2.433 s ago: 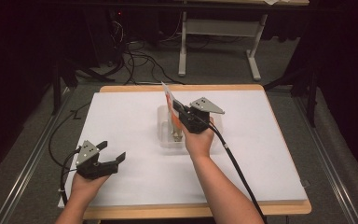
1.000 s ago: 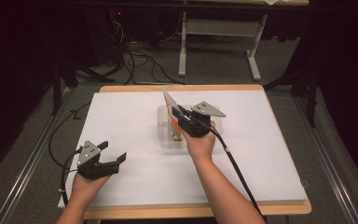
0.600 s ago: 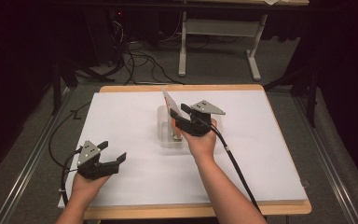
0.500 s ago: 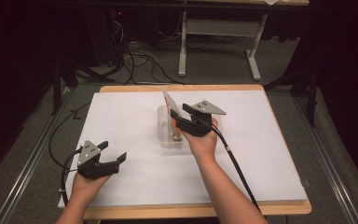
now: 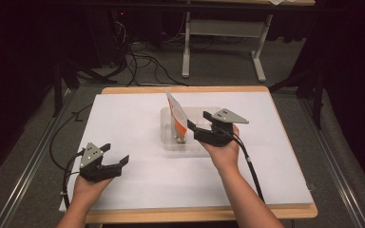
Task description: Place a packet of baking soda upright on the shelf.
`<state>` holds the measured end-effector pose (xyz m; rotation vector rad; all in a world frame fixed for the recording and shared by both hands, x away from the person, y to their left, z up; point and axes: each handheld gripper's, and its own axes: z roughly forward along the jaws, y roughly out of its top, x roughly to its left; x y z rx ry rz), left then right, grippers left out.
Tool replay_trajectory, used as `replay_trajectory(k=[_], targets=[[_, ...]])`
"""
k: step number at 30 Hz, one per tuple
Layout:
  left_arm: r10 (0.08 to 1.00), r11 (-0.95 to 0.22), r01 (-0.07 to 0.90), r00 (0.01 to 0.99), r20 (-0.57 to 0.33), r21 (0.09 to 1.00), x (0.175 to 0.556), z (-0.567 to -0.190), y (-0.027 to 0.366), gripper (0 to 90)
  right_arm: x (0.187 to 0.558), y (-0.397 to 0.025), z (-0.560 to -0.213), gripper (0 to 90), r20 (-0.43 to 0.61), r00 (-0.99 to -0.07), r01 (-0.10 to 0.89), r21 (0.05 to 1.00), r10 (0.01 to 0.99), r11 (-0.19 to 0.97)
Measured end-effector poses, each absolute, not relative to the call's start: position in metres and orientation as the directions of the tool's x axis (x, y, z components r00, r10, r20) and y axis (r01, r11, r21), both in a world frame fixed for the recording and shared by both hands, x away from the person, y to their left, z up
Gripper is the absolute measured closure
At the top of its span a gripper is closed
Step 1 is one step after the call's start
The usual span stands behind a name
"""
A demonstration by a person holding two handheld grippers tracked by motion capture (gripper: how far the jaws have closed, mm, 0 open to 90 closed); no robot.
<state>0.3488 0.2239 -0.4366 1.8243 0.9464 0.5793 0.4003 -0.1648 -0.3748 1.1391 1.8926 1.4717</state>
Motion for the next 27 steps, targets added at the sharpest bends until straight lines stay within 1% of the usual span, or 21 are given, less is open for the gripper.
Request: replay_trajectory(k=[8,16,21,27], targets=[[0.816,-0.232,0.360,0.578,-0.021,0.904,0.350,-0.437,0.224,16.6,0.381,-0.201,-0.380,29.0,0.110,-0.513,0.328,0.942,0.852,0.076],[0.822,-0.222,0.366,0.569,-0.028,0.904,0.349,-0.437,0.226,16.6,0.360,-0.248,-0.385,28.1,0.078,-0.471,0.332,0.939,0.879,0.095],[0.826,-0.213,0.361,0.563,-0.031,0.908,0.347,-0.436,0.228,16.6,0.346,-0.285,-0.393,25.7,0.035,-0.412,0.351,0.928,0.910,0.123],[0.819,-0.214,0.365,0.573,-0.037,0.906,0.348,-0.436,0.229,16.6,0.324,-0.332,-0.406,23.5,0.022,-0.324,0.389,0.914,0.946,0.112]])
